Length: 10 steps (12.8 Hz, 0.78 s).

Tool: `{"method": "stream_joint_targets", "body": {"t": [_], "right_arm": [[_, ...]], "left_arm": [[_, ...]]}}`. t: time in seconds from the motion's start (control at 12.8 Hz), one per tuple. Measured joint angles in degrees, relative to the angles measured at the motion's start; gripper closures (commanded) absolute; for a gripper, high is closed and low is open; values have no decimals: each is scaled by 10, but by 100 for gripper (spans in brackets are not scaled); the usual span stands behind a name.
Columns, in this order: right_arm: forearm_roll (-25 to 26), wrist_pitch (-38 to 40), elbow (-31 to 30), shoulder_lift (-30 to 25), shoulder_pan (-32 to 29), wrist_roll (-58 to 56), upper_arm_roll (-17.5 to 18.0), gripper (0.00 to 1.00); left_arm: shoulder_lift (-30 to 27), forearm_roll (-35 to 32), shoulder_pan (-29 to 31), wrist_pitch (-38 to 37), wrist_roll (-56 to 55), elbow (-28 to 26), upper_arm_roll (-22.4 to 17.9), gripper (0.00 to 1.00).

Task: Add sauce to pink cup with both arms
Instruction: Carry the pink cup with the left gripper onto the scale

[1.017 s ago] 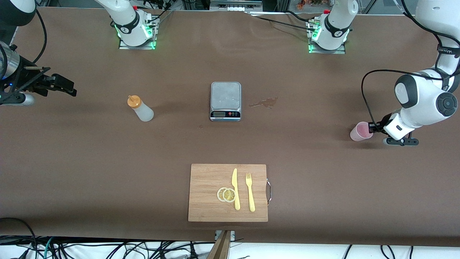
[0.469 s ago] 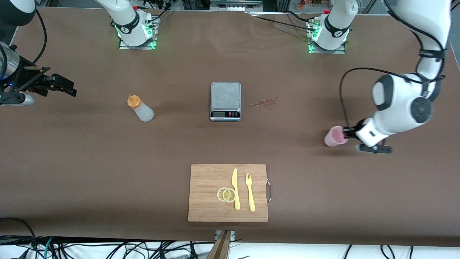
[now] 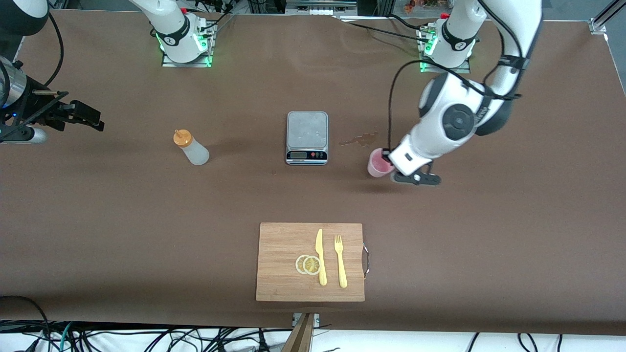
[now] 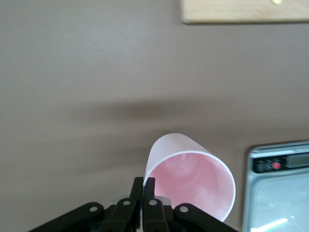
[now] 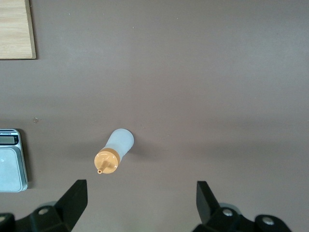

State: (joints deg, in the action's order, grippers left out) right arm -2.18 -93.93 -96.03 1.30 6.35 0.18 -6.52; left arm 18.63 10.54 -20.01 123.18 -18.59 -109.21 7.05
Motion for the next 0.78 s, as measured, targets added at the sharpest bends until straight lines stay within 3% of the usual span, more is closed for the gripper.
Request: {"method": "stream_joint_targets", "body": {"t": [0.39,0.78], "right_arm": [[0,0,0,0,0,0,0,0],[0,0,0,0,0,0,0,0]], "left_arm": [[5,44,-94,10,-88,11,18,100],[41,44,-155,80,-153,13,18,100]]}}
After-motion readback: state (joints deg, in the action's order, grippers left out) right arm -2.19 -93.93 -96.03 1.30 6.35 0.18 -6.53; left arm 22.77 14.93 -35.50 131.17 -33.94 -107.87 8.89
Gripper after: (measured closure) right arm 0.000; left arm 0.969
